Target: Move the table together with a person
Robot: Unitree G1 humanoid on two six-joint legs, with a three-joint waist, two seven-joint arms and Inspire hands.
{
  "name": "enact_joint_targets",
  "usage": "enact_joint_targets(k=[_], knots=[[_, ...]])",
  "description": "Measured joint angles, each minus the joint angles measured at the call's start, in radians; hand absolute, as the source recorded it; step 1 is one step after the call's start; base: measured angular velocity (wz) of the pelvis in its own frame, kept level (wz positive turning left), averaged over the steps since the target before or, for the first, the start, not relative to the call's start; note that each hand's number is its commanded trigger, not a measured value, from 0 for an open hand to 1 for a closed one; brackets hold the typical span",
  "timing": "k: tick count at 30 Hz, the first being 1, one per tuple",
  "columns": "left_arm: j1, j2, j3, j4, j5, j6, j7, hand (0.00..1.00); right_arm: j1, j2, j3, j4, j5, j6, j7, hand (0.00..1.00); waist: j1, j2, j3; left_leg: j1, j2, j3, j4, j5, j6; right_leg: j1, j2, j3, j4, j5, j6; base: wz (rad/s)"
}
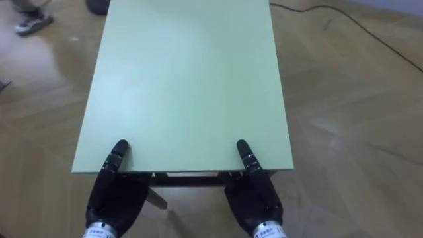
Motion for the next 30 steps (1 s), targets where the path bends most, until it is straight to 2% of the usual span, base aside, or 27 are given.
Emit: enact_joint_targets(k=[1, 2, 4, 9, 11, 12, 15, 17, 18, 19, 20, 24, 26, 30], knots=[[-0.003, -0.002, 0.0, 0.0, 0.004, 0.0, 0.0, 1.0, -0.003, 0.0, -0.003, 0.0, 0.0, -0.001, -0.001, 1.0, -0.003, 0.003, 0.0014, 0.001, -0.008, -0.009, -0.026, -0.006, 0.009, -0.002, -0.002, -0.007, 0.024, -0.008, 0.007, 0.66], [-0.005, -0.001, -0.001, 0.0, 0.003, 0.0, 0.002, 1.0, -0.003, -0.001, -0.003, -0.004, -0.002, -0.001, -0.004, 1.0, -0.01, -0.001, 0.0035, 0.007, -0.028, -0.03, -0.059, 0.004, 0.027, -0.002, -0.009, 0.002, 0.033, -0.013, 0.015, 0.71], [-0.004, 0.0, -0.005, 0.0, 0.001, 0.001, 0.006, 1.0, -0.003, -0.007, -0.003, -0.005, -0.001, -0.001, -0.007, 1.0, -0.017, -0.005, 0.0062, 0.016, -0.054, -0.053, -0.087, 0.02, 0.044, -0.003, -0.013, 0.055, 0.03, -0.018, 0.025, 0.62], [0.004, -0.001, -0.002, -0.001, -0.002, -0.004, 0.003, 1.0, -0.01, -0.01, -0.004, -0.005, -0.017, 0.002, -0.008, 1.0, 0.023, -0.007, 0.0062, 0.014, -0.087, -0.082, -0.11, 0.036, 0.063, -0.001, -0.03, 0.07, 0.035, -0.016, 0.041, 0.31], [0.004, 0.0, -0.002, -0.002, -0.011, -0.01, -0.001, 1.0, -0.022, -0.011, -0.007, -0.005, -0.033, 0.006, -0.008, 1.0, 0.024, -0.009, 0.006, 0.011, -0.105, -0.098, -0.113, 0.04, 0.072, -0.002, -0.034, 0.116, 0.049, -0.022, 0.056, 0.47], [0.004, -0.001, -0.002, -0.002, -0.016, -0.01, -0.001, 1.0, -0.024, -0.011, -0.008, -0.005, -0.034, 0.008, -0.008, 1.0, 0.024, -0.01, 0.0053, 0.011, -0.111, -0.103, -0.116, 0.042, 0.075, -0.002, -0.039, 0.124, 0.053, -0.024, 0.06, 0.44], [0.004, 0.0, -0.002, -0.008, -0.023, -0.014, -0.01, 1.0, -0.033, -0.011, -0.012, -0.005, -0.041, 0.012, -0.008, 1.0, 0.024, -0.017, 0.0042, 0.013, -0.141, -0.128, -0.12, 0.049, 0.089, 0.002, -0.052, 0.208, 0.08, -0.038, 0.082, 0.53], [0.0, 0.014, -0.001, -0.009, -0.022, -0.014, -0.006, 1.0, -0.023, 0.002, -0.013, -0.006, -0.047, 0.014, -0.009, 1.0, 0.011, -0.019, 0.0052, 0.019, -0.163, -0.198, -0.118, 0.054, 0.099, -0.005, -0.061, 0.267, 0.136, -0.045, 0.09, 0.8], [0.001, 0.02, -0.001, -0.007, -0.02, -0.014, -0.006, 1.0, -0.015, 0.008, -0.013, -0.006, -0.052, 0.014, -0.009, 1.0, 0.006, -0.021, 0.0044, 0.019, -0.167, -0.213, -0.117, 0.055, 0.099, -0.003, -0.058, 0.292, 0.133, -0.05, 0.09, 0.84], [0.006, 0.029, -0.002, -0.007, -0.018, -0.015, -0.008, 1.0, -0.002, 0.013, -0.014, -0.008, -0.058, 0.017, -0.008, 1.0, 0.003, -0.031, 0.0024, 0.017, -0.181, -0.24, -0.115, 0.056, 0.101, 0.005, -0.05, 0.348, 0.117, -0.058, 0.092, 0.74], [0.014, 0.03, -0.002, -0.007, -0.018, -0.015, -0.009, 1.0, 0.003, 0.009, -0.014, -0.01, -0.059, 0.025, -0.008, 1.0, 0.001, -0.037, 0.0026, 0.012, -0.195, -0.262, -0.109, 0.056, 0.101, 0.023, -0.046, 0.38, 0.101, -0.063, 0.096, 0.67], [0.029, 0.028, -0.004, -0.009, -0.021, -0.002, -0.008, 1.0, 0.01, 0.002, -0.019, -0.01, -0.05, 0.038, -0.013, 1.0, -0.002, -0.04, 0.003, 0.01, -0.219, -0.32, -0.098, 0.058, 0.103, 0.078, -0.033, 0.399, 0.05, -0.066, 0.103, 0.6], [0.03, 0.031, -0.003, -0.009, -0.021, 0.008, -0.001, 1.0, 0.014, 0.0, -0.021, -0.009, -0.05, 0.04, -0.014, 1.0, -0.002, -0.049, 0.0013, -0.003, -0.234, -0.373, -0.081, 0.059, 0.101, 0.113, -0.018, 0.406, 0.006, -0.065, 0.105, 0.71], [0.025, 0.03, 0.003, -0.009, -0.019, 0.01, 0.017, 1.0, -0.013, 0.006, -0.021, 0.015, -0.049, 0.049, -0.022, 1.0, 0.032, -0.055, 0.0015, -0.005, -0.236, -0.425, -0.077, 0.066, 0.093, 0.127, -0.001, 0.425, -0.004, -0.059, 0.104, 0.39]])
